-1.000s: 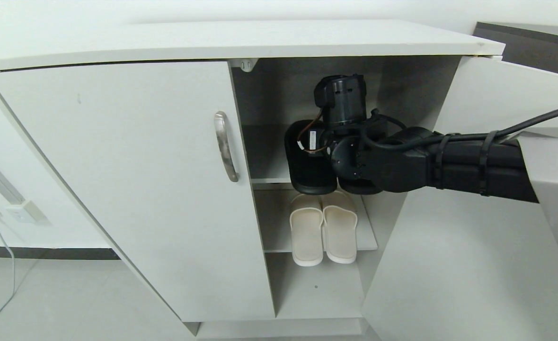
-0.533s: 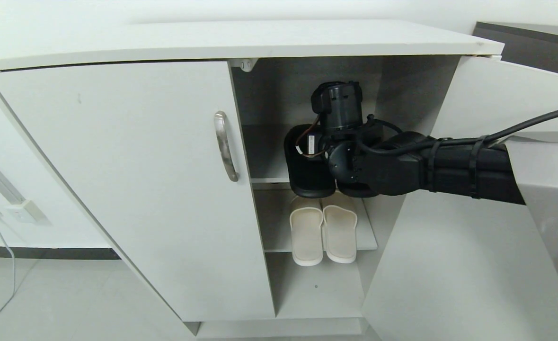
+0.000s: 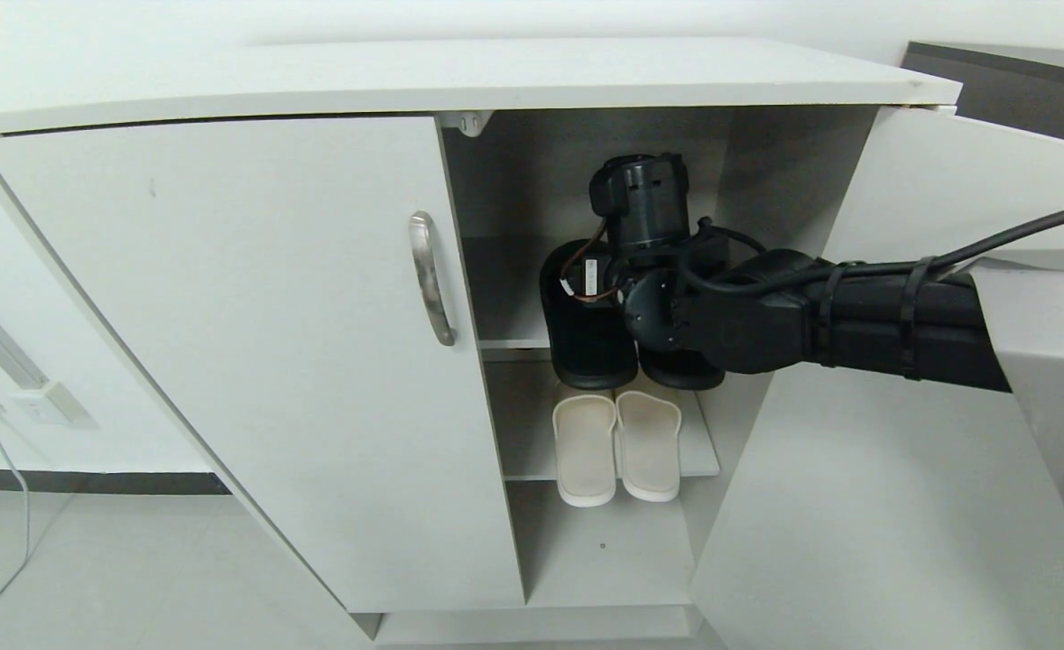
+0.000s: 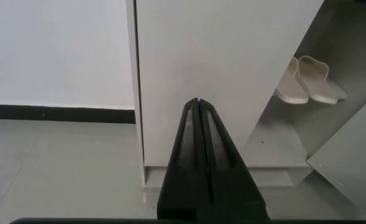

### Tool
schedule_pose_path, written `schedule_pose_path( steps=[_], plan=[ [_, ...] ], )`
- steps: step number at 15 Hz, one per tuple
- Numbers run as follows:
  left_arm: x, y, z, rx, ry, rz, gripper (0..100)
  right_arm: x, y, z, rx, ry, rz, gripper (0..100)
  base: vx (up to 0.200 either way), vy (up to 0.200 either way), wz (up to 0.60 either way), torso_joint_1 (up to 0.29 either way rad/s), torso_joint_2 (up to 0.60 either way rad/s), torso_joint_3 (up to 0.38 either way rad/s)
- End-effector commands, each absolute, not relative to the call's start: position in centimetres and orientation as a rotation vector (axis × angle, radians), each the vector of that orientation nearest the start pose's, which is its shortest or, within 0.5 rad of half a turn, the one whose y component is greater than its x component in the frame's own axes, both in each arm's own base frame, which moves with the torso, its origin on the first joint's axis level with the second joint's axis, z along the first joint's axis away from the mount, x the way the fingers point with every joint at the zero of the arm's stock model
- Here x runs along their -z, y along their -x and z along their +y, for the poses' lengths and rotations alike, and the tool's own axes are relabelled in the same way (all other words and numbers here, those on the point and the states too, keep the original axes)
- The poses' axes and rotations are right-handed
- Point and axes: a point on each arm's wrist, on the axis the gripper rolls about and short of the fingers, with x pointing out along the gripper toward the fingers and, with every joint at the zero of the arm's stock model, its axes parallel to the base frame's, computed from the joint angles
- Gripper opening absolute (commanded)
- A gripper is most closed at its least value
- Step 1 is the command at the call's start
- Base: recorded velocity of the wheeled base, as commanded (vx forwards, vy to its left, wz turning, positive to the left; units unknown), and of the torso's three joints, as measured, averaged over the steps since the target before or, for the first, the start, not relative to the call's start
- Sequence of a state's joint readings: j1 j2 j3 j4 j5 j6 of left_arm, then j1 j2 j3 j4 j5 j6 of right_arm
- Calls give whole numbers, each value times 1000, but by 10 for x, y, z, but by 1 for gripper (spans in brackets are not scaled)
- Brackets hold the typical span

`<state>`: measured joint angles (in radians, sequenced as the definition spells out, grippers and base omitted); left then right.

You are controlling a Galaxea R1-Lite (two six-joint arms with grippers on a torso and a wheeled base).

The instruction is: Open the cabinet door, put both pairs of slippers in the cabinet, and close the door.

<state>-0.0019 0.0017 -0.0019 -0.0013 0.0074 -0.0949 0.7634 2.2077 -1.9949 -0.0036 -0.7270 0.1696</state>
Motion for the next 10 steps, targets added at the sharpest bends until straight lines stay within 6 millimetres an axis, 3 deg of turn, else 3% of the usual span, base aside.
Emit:
schedule_pose_path(
  steps=[1, 8, 10],
  plan=[
    [-76, 23, 0, -8, 95, -2, 0, -267, -333, 304, -30, -33, 151, 100, 0, 0, 0, 0, 0, 0],
    [-76, 23, 0, -8, 95, -2, 0, -266, -295, 290, -59, -17, 190, 100, 0, 0, 0, 0, 0, 0],
    [-76, 23, 0, -8, 95, -2, 0, -270, -273, 284, -92, -25, 176, 100, 0, 0, 0, 0, 0, 0]
  ],
)
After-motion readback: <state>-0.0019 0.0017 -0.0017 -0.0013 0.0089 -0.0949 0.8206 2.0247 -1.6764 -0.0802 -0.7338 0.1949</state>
